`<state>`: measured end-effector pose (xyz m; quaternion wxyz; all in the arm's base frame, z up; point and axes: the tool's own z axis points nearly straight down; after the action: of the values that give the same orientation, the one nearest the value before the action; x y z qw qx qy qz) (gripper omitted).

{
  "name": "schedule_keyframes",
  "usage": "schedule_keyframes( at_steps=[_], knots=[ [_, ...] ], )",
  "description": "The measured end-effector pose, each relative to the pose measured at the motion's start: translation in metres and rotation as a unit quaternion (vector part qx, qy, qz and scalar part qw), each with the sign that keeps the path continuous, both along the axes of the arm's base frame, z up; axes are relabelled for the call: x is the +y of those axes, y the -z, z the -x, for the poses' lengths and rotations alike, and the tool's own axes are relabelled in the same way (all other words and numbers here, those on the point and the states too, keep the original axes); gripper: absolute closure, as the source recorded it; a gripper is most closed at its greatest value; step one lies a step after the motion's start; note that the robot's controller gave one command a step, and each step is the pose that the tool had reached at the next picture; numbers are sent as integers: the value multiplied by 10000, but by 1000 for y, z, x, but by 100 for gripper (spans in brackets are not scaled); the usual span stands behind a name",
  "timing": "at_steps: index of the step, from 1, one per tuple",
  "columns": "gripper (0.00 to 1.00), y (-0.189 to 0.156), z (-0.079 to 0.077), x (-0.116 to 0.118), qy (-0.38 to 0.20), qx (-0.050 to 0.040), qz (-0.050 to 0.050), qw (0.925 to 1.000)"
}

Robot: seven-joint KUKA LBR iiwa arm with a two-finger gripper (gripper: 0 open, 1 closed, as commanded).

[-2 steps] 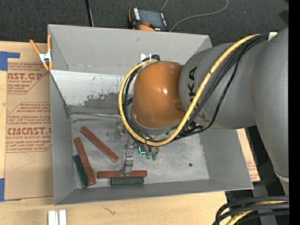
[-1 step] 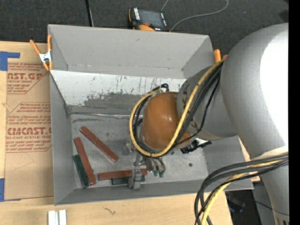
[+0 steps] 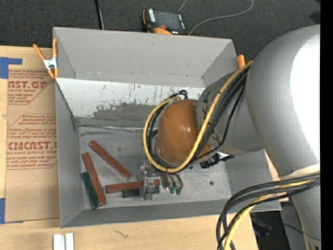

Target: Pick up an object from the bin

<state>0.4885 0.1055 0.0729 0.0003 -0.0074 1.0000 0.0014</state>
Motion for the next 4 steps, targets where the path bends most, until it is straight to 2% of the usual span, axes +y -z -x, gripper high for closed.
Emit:
schedule_keyframes(
  at_steps=[1, 2, 3, 4],
  knots=[
    [100, -144, 2, -42, 77, -41, 12, 10000],
    [0, -140, 3, -41, 65, -4, 10, 10000],
    [0, 6, 4, -29, 1282, 37, 15, 9917],
    [0, 3, 7, 3, 998, 4, 9, 9950]
  ],
)
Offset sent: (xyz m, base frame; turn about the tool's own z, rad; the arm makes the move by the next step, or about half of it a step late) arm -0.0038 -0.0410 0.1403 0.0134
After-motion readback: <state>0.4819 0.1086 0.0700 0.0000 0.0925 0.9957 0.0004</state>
